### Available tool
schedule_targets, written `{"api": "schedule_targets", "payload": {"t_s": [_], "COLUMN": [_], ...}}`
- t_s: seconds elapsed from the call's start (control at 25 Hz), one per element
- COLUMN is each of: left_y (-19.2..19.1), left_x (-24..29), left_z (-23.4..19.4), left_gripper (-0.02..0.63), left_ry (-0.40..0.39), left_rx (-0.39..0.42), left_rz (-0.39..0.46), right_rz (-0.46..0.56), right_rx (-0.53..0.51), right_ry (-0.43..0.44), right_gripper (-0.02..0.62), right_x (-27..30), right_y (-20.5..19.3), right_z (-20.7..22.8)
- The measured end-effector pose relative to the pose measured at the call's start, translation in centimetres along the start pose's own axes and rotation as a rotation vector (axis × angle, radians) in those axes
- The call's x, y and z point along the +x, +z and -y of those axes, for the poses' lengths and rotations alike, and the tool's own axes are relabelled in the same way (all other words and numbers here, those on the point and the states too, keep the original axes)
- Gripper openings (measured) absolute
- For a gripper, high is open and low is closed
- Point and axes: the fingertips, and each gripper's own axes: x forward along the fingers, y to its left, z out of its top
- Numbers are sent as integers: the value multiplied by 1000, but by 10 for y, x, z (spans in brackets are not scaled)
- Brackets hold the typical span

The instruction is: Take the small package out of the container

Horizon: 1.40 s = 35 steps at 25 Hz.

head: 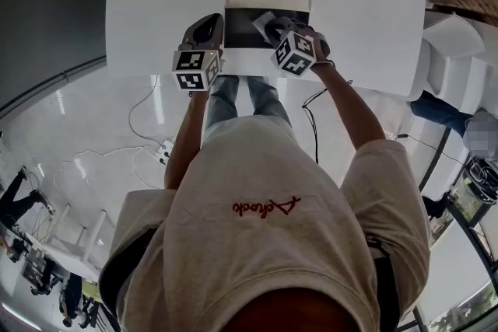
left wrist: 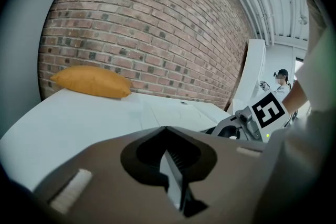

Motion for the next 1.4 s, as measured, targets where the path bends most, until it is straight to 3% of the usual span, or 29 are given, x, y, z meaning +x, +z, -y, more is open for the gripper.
{"api": "schedule_targets", "payload": {"t_s": [0.48, 0.96, 1.4], "left_y": [24, 72, 116], "left_x": [-1, -3, -6], "left_z": [7, 12, 23], "left_gripper": [9, 9, 9], "left_ry": [-11, -11, -18], "left_rx": [32, 93, 153], "left_rz": [36, 105, 176], "right_rz": [111, 355, 505], "right_rx": [17, 390, 525], "right_ry": [-92, -265, -438], "right_gripper": [12, 11, 11], "right_x": [-36, -86, -130], "right_y": [29, 56, 74], "right_z": [9, 59, 95]}}
